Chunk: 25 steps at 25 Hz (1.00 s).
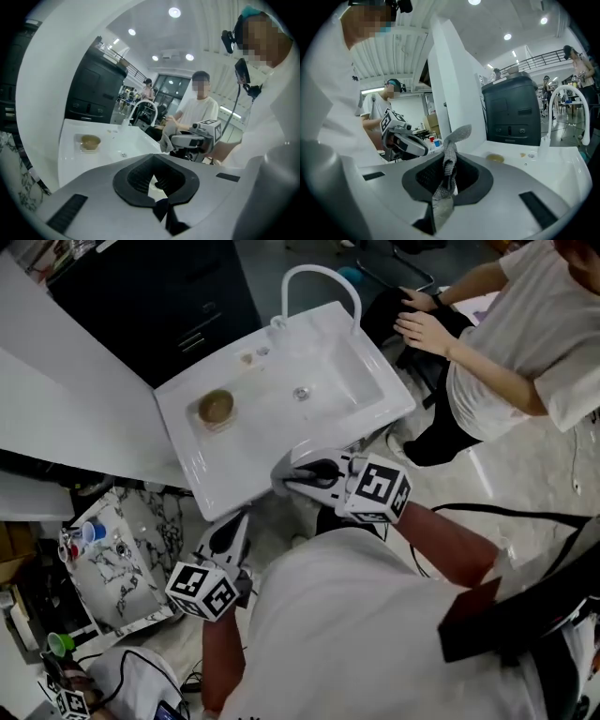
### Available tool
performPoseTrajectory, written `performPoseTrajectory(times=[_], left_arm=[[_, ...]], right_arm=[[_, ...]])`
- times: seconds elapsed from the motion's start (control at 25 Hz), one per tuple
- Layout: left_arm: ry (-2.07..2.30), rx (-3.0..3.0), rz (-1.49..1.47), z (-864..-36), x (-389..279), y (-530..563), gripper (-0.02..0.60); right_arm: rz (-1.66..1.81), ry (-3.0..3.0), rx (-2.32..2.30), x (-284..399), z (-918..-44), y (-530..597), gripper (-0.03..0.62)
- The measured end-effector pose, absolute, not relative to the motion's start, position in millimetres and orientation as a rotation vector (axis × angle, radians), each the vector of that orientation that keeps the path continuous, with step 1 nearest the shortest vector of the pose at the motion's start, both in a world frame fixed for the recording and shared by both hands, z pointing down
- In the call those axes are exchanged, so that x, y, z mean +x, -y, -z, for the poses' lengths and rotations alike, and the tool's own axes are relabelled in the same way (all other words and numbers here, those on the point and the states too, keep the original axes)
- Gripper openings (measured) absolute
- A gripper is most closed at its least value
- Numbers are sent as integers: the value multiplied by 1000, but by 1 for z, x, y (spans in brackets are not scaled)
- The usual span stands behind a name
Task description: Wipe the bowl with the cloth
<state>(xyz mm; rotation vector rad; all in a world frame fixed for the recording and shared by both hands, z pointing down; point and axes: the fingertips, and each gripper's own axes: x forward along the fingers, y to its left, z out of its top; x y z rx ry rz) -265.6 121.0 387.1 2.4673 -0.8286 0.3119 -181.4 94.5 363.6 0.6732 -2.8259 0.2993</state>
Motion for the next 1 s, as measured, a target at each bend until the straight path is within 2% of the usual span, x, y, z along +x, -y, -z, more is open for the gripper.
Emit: performPoseTrajectory(times=[1.0], left_arm=[[690, 2531, -343, -388, -231, -169, 11]], right_arm=[[-270, 2765, 685, -177, -351, -169, 43]])
